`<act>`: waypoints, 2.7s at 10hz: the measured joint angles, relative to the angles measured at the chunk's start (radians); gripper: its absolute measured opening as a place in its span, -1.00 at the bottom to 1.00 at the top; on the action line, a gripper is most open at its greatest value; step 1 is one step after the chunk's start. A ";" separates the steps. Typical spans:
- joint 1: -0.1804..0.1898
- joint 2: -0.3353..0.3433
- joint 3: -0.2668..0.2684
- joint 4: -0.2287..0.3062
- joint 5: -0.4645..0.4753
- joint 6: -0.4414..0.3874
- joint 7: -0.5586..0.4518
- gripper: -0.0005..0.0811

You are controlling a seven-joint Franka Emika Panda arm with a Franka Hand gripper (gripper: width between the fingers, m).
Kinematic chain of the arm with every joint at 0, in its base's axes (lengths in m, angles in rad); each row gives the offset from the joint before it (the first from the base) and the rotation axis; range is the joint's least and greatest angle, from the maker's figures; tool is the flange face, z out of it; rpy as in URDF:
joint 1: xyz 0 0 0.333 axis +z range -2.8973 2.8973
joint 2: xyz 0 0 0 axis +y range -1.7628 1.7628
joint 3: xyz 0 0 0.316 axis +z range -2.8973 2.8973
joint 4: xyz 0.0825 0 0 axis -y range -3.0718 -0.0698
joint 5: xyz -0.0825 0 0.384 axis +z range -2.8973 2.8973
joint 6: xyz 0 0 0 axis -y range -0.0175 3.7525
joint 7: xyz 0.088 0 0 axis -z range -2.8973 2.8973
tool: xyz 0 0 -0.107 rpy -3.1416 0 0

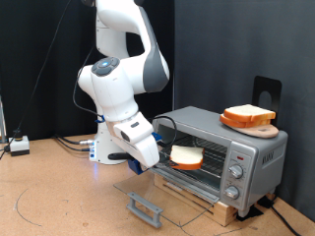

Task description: Make a piece of toast with the oven

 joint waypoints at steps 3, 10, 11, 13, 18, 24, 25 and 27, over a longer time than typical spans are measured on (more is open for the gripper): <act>-0.003 0.022 -0.019 0.007 -0.047 0.003 0.006 0.02; -0.001 0.035 -0.003 -0.002 -0.013 -0.029 -0.047 0.02; 0.002 0.033 0.001 -0.006 -0.011 -0.030 -0.047 0.02; 0.003 0.028 0.014 -0.018 -0.011 -0.030 -0.046 0.02; 0.005 -0.011 0.041 -0.075 0.004 -0.047 -0.045 0.02; 0.007 -0.072 0.075 -0.143 0.036 -0.071 -0.045 0.02; 0.007 -0.073 0.075 -0.146 0.038 -0.067 -0.045 0.02; 0.002 -0.076 0.069 -0.144 0.056 -0.064 -0.052 0.02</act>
